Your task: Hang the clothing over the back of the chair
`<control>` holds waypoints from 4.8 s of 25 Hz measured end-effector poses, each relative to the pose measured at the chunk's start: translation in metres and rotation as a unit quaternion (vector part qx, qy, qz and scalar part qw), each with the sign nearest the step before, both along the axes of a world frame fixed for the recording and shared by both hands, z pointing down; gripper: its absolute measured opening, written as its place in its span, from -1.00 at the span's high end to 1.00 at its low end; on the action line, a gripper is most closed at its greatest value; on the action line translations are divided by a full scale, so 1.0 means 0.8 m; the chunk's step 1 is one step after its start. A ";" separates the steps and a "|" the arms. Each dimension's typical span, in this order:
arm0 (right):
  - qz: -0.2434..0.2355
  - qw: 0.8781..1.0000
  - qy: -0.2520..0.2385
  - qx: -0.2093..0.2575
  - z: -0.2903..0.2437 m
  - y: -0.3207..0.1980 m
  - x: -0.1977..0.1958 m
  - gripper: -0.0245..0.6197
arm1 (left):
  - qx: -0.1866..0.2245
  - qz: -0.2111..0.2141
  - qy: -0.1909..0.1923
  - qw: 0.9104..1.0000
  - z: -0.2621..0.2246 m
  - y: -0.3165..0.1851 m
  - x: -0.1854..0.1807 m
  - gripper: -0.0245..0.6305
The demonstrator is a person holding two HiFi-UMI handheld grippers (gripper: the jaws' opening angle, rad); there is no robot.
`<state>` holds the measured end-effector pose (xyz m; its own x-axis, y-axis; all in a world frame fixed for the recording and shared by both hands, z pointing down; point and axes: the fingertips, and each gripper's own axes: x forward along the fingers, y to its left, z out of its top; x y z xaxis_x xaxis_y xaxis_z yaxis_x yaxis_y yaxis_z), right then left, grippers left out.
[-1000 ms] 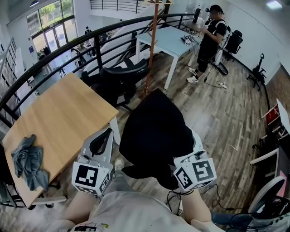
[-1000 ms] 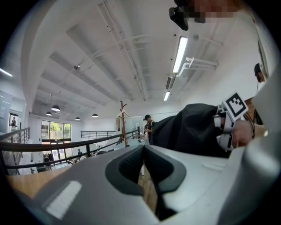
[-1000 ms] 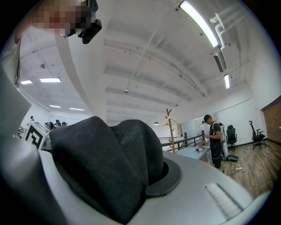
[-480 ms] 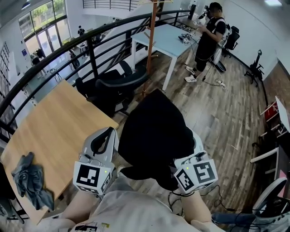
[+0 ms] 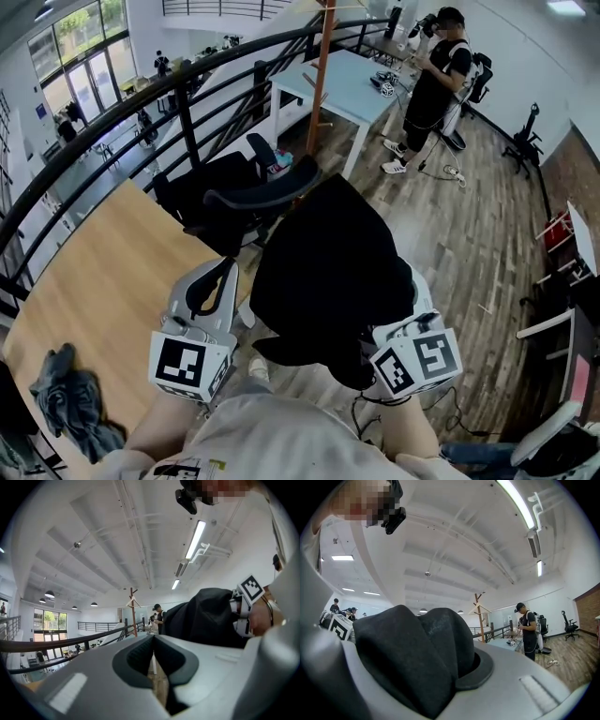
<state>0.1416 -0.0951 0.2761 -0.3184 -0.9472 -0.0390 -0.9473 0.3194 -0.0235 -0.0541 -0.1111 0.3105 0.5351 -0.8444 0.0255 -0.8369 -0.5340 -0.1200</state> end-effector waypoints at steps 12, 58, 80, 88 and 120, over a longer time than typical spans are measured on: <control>0.014 0.999 -0.041 -0.001 -0.015 -0.081 -0.038 0.80 | 0.004 0.016 -0.002 1.000 -0.003 -0.090 -0.049 0.92; -0.061 0.993 -0.077 0.058 -0.129 -0.134 0.008 0.79 | 0.059 -0.075 0.012 0.995 -0.078 -0.096 -0.014 0.92; -0.088 0.992 -0.071 0.050 -0.153 -0.225 -0.065 0.79 | 0.066 -0.089 0.015 0.994 -0.088 -0.159 -0.062 0.92; -0.091 0.994 -0.047 0.030 -0.119 -0.262 -0.090 0.79 | 0.042 -0.104 0.009 0.994 -0.058 -0.180 -0.082 0.92; -0.115 0.989 0.089 -0.020 0.024 -0.461 -0.169 0.74 | -0.044 -0.138 0.001 0.989 0.045 -0.317 -0.127 0.92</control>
<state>0.0061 -0.4636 0.2952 -0.5241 -0.8485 0.0733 -0.8401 0.5292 0.1194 -0.1558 -0.3647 0.3468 0.2840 -0.9532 0.1036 -0.9528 -0.2927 -0.0809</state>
